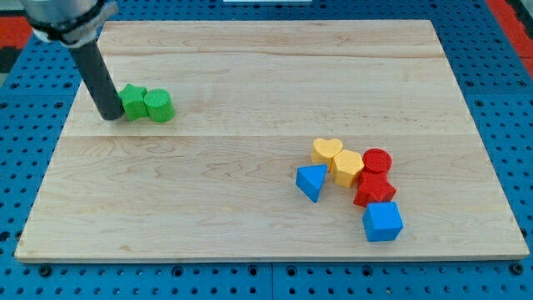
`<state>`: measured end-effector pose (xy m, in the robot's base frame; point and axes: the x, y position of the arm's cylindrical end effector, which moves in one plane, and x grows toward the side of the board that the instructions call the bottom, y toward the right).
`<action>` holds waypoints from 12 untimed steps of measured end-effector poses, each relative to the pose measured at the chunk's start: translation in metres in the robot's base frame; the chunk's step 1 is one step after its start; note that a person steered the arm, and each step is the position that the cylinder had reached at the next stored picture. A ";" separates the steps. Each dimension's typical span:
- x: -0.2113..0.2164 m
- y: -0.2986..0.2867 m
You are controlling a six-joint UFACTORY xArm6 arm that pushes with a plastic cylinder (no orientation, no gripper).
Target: Push the green blocks towards the center of the board
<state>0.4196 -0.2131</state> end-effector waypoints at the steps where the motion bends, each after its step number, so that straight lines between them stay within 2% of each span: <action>1: 0.019 0.025; 2: 0.027 -0.032; 3: -0.011 -0.062; 4: -0.043 -0.031; 5: -0.042 0.070; 6: -0.037 0.113; 7: -0.008 0.032; 8: 0.048 0.028; 9: 0.028 0.083; 10: -0.015 0.099; 12: 0.020 0.094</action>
<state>0.4399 -0.1191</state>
